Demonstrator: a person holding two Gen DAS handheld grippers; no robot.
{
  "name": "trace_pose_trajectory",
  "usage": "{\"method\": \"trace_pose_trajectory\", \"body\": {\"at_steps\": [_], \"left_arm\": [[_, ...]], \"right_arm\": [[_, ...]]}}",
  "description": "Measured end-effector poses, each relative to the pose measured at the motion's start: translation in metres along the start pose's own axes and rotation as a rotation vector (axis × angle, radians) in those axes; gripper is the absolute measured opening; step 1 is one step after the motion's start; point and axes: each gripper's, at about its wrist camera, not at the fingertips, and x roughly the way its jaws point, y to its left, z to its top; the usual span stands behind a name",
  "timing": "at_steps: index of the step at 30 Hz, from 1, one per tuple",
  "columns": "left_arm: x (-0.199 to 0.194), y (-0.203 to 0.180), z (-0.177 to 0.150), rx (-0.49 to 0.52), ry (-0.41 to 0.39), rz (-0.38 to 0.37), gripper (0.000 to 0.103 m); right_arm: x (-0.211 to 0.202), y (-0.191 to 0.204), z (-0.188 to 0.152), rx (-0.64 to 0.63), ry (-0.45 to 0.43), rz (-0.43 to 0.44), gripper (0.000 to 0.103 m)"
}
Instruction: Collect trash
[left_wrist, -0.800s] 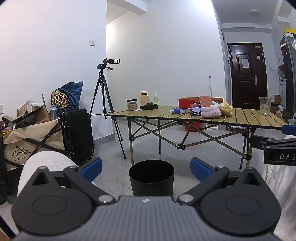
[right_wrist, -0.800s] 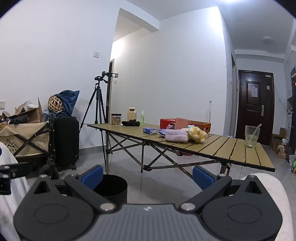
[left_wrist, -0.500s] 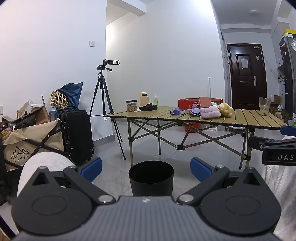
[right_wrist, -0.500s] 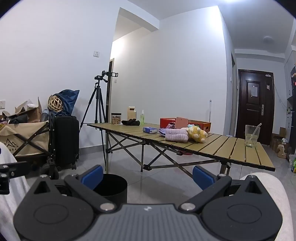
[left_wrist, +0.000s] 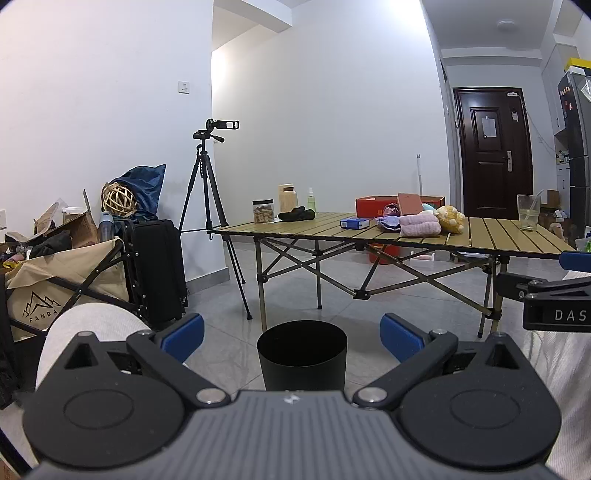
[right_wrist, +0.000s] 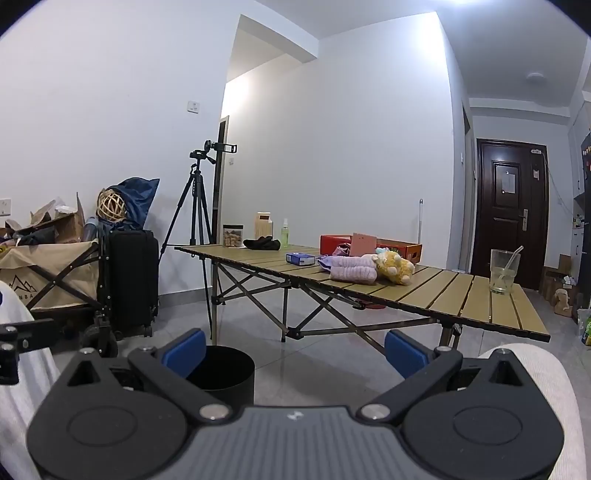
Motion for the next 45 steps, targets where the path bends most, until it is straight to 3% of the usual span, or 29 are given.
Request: {"method": "trace_pose_trajectory", "body": {"at_steps": [45], "left_arm": [[-0.0002, 0.0005, -0.0001, 0.002, 0.003, 0.0, 0.103]], "right_arm": [[-0.0008, -0.0035, 0.0022, 0.021, -0.004, -0.004, 0.103]]}}
